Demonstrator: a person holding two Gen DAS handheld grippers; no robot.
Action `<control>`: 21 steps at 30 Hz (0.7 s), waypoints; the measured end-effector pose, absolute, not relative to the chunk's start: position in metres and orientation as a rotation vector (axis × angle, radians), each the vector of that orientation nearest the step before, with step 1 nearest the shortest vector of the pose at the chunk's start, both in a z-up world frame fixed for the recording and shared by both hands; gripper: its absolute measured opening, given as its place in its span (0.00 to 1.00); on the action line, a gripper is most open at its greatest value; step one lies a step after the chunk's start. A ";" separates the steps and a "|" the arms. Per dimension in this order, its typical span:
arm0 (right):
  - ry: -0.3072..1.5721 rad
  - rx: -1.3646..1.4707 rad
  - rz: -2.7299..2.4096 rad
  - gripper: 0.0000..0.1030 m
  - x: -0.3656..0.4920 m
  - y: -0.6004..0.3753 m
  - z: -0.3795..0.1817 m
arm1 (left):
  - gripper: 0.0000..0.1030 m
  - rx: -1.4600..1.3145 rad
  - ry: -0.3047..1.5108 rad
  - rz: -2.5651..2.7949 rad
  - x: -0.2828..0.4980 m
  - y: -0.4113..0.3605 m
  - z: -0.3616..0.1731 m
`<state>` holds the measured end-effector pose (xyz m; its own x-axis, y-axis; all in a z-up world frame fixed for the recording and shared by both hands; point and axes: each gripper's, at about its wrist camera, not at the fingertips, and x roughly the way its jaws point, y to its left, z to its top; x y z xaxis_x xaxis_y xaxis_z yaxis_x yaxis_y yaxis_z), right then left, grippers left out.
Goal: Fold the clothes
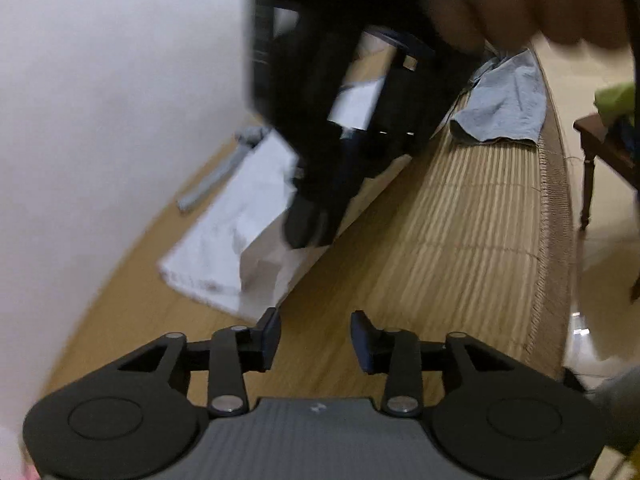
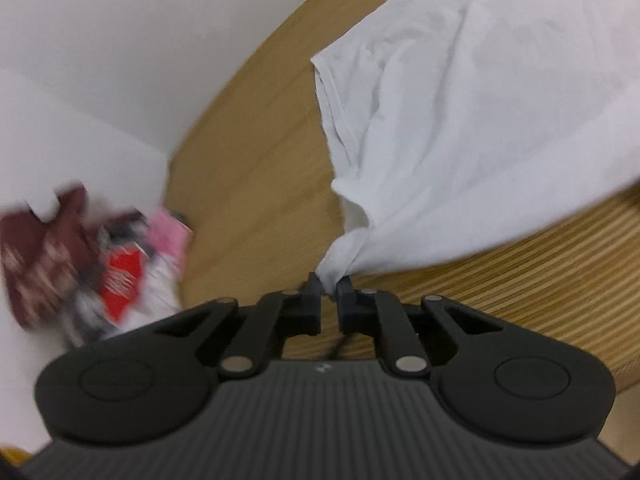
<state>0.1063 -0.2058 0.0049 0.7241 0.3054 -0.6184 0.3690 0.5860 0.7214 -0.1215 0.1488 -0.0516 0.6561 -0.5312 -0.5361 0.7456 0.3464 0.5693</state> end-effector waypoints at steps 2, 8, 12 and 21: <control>0.826 1.100 -0.059 0.10 0.105 -0.217 0.006 | 0.45 0.903 0.202 -0.823 -0.124 0.141 -0.052; 0.937 1.318 -0.099 0.11 0.097 -0.226 -0.009 | 0.42 0.949 0.114 -0.870 -0.130 0.130 -0.054; 0.912 1.305 0.028 0.13 0.096 -0.219 0.004 | 0.10 0.938 0.279 -1.033 -0.126 0.136 -0.057; 0.811 0.624 -0.190 0.33 0.104 -0.200 0.043 | 0.06 0.835 0.438 -0.998 -0.108 0.160 -0.048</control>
<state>0.1038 -0.1999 0.0430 0.6832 0.0732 -0.7266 0.3889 0.8056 0.4469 -0.1085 0.1598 -0.0481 0.4936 -0.5567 -0.6682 0.8687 0.2786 0.4096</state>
